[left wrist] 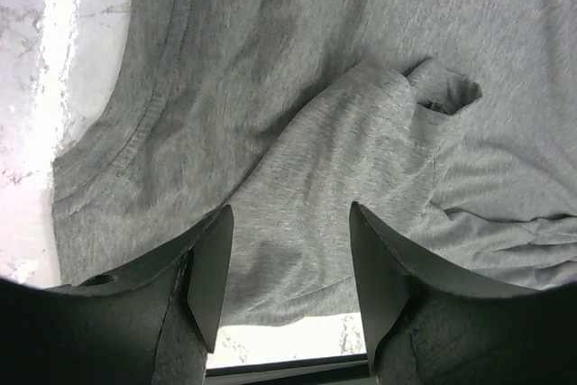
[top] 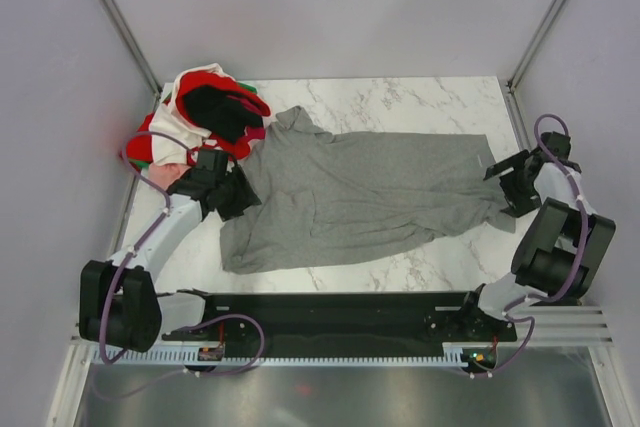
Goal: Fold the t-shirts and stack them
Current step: Fold the tshirt
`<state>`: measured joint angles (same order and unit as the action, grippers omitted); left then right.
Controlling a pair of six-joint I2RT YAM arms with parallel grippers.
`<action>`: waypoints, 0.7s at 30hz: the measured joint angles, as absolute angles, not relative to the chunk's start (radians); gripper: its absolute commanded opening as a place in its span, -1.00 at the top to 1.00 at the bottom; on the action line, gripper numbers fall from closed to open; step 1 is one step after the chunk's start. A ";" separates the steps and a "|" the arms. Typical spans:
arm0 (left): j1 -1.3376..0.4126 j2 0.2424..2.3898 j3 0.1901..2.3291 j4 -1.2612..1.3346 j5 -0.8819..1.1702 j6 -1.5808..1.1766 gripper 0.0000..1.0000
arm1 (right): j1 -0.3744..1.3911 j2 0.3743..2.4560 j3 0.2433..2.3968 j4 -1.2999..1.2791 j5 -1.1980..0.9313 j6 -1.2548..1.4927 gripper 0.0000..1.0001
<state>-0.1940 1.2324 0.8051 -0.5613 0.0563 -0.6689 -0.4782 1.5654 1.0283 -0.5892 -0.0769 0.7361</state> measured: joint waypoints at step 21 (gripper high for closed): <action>-0.194 1.239 0.730 -0.498 0.081 -0.669 -0.22 | -0.439 1.106 0.481 -0.459 -0.078 0.730 -0.18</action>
